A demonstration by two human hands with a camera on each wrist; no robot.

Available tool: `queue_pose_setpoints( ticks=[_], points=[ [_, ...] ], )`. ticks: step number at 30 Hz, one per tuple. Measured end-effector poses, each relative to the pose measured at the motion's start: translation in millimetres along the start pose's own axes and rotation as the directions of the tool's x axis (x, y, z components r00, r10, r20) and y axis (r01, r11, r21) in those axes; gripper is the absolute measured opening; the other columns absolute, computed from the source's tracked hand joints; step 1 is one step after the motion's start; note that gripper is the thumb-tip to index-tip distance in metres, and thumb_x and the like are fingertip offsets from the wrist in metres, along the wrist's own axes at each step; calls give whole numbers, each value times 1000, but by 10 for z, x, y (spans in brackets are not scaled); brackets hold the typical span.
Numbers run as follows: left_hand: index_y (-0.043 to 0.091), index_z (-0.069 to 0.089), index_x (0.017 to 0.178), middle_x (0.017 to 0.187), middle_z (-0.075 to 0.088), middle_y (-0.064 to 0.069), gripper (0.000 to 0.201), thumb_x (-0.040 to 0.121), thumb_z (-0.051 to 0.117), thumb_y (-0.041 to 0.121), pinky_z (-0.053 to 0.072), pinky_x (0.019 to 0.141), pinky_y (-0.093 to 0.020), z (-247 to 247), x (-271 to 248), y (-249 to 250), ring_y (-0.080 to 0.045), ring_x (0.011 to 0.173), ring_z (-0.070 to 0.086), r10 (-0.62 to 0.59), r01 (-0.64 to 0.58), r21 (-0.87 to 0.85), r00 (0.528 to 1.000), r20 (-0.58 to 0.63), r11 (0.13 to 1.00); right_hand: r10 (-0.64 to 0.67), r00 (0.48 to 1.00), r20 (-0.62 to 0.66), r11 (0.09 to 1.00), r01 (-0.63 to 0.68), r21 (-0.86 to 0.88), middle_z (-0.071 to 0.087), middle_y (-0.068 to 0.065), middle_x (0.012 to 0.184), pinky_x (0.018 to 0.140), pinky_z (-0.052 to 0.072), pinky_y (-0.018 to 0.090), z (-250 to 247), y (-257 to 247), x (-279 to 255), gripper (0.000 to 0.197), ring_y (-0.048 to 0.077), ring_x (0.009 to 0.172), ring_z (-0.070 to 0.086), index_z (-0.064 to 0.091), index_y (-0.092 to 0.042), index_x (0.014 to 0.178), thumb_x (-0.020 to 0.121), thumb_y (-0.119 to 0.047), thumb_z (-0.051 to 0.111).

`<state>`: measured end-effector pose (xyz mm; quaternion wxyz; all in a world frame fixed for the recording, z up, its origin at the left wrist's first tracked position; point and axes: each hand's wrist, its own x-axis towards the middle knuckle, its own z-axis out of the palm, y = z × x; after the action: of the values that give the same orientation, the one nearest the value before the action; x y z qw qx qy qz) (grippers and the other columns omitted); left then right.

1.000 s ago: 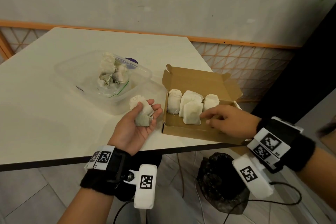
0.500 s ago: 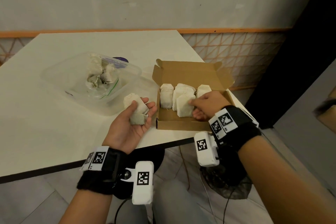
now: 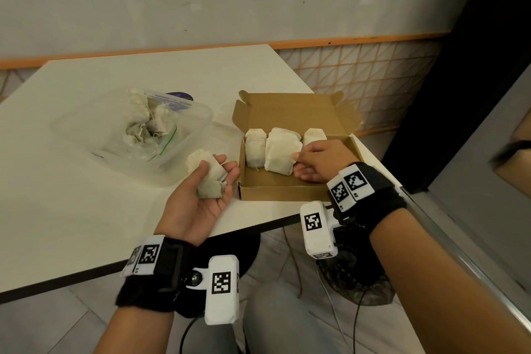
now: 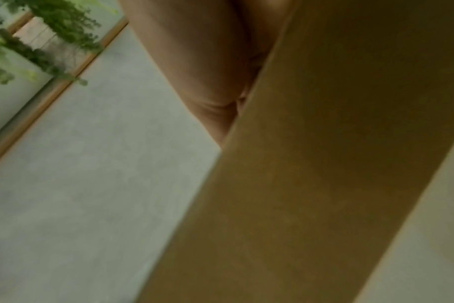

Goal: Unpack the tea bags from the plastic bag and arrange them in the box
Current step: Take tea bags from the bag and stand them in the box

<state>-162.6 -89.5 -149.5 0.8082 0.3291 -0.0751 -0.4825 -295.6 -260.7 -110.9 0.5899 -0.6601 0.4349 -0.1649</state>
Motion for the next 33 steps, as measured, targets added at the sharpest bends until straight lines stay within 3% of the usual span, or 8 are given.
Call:
queue_pose_setpoints(
  ticks=[3,9,11,18,25,30,32,33],
  points=[
    [11,76,77,92,70,-11,40,96,42,24,56,57,-19,-2,0,-1,-16,82,71,-5,5,1,1000,-5,1000,11,999,-43,997,-14,-74,54,11,64,48,47,19,48,14,30,16,16,51,50,59,-1,91,85,-14,66],
    [11,75,80,94,69,-11,39,96,42,24,56,58,-19,-16,-5,2,-16,84,71,-11,11,-2,1000,1,1000,-71,995,-68,930,42,-364,63,6,69,81,54,36,110,61,110,20,19,68,57,65,-12,75,80,-30,70],
    [11,75,81,94,69,-11,39,97,42,24,56,58,-19,-23,3,-2,-16,85,71,-14,14,-6,1000,5,1000,-92,994,-59,920,62,-387,62,4,66,86,54,37,115,59,114,18,18,70,56,65,-13,72,82,-28,68],
    [11,75,80,94,69,-12,39,97,43,24,56,58,-19,-18,-2,4,-17,84,71,-16,16,-9,1000,3,1000,-115,990,-86,917,72,-393,56,1,59,76,50,32,69,103,111,23,15,60,52,59,-17,64,84,-24,65],
    [10,72,86,95,68,-11,35,98,42,24,56,59,-19,-14,-2,2,-16,84,71,-18,18,-18,1000,3,1000,-172,979,-105,878,104,-468,61,4,72,74,45,30,62,77,123,17,19,74,54,61,-17,74,86,-28,63],
    [10,70,90,94,69,-11,33,97,42,26,56,59,-20,-11,-24,14,-17,83,71,-41,41,-39,999,-6,998,-183,963,-198,933,107,-343,66,5,85,76,49,30,14,73,112,14,17,81,59,60,-20,84,85,-33,64],
    [10,66,95,94,69,-8,30,97,42,28,56,58,-18,-78,-60,67,-16,83,71,-22,19,-102,999,-23,995,-227,963,-144,929,170,-329,65,6,87,76,50,30,-10,-45,29,11,18,79,60,60,-20,88,86,-30,63],
    [10,64,96,92,69,-6,29,98,41,28,55,57,-17,-208,-106,179,-15,82,71,40,-48,-144,997,-60,988,-260,964,-56,910,226,-347,64,5,84,72,50,28,97,-188,19,10,16,74,59,61,-18,91,87,-27,62]
  ],
)
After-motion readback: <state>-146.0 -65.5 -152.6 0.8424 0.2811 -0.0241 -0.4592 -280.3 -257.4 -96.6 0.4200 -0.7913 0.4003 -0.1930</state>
